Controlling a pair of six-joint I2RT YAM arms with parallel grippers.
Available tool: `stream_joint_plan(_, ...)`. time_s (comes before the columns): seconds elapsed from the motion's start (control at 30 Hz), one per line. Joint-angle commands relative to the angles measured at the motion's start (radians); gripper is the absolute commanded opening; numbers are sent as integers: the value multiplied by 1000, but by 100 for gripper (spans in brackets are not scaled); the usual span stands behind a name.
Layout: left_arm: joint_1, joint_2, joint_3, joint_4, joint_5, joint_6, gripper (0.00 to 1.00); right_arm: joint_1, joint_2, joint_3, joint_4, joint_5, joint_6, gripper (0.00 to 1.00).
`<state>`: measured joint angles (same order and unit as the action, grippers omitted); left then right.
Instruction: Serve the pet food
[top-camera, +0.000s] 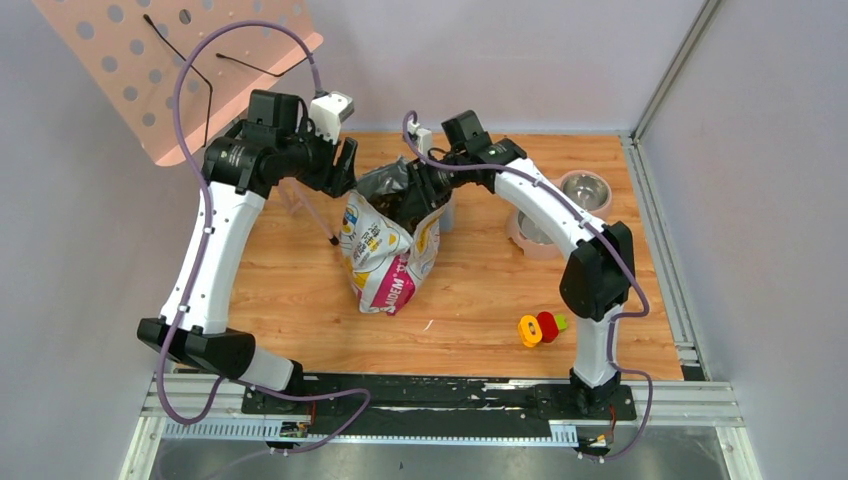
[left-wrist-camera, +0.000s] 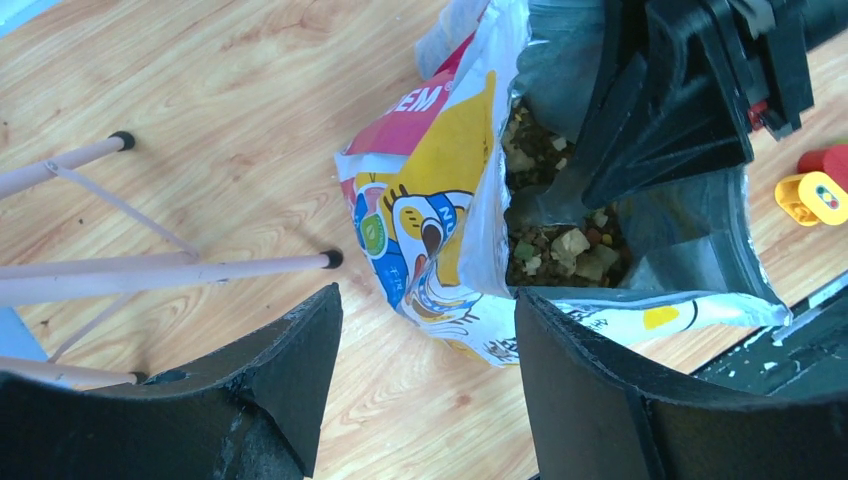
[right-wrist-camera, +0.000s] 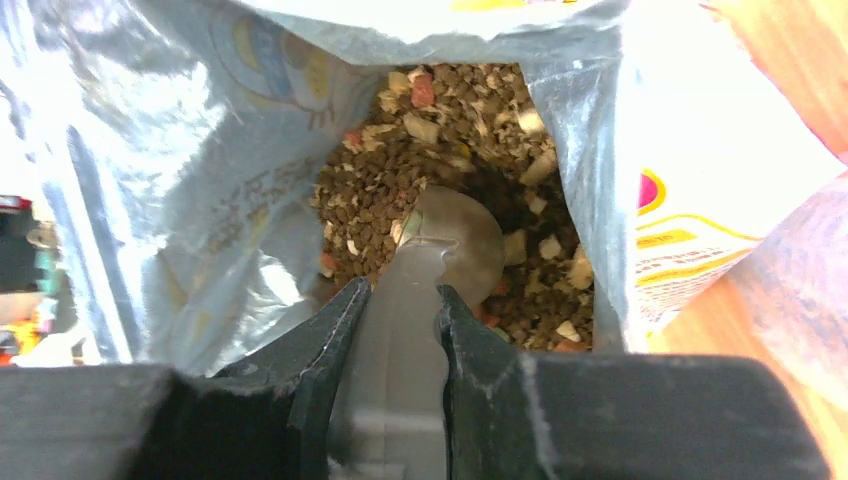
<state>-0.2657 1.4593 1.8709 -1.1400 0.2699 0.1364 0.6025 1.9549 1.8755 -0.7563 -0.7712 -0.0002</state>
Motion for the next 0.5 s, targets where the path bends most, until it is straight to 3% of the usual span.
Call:
stream_joint_plan(0.0,8,-46,11,31,50,13,71,-51,24,87,-40,-211,233,0)
stream_joint_plan(0.2,8,-47,-1,27,71,20,71,-132,22,93,69,-285,447,0)
stream_joint_plan(0.47,8,-25,28,9,74,44,71,-201,27,123,174,-371,601,0)
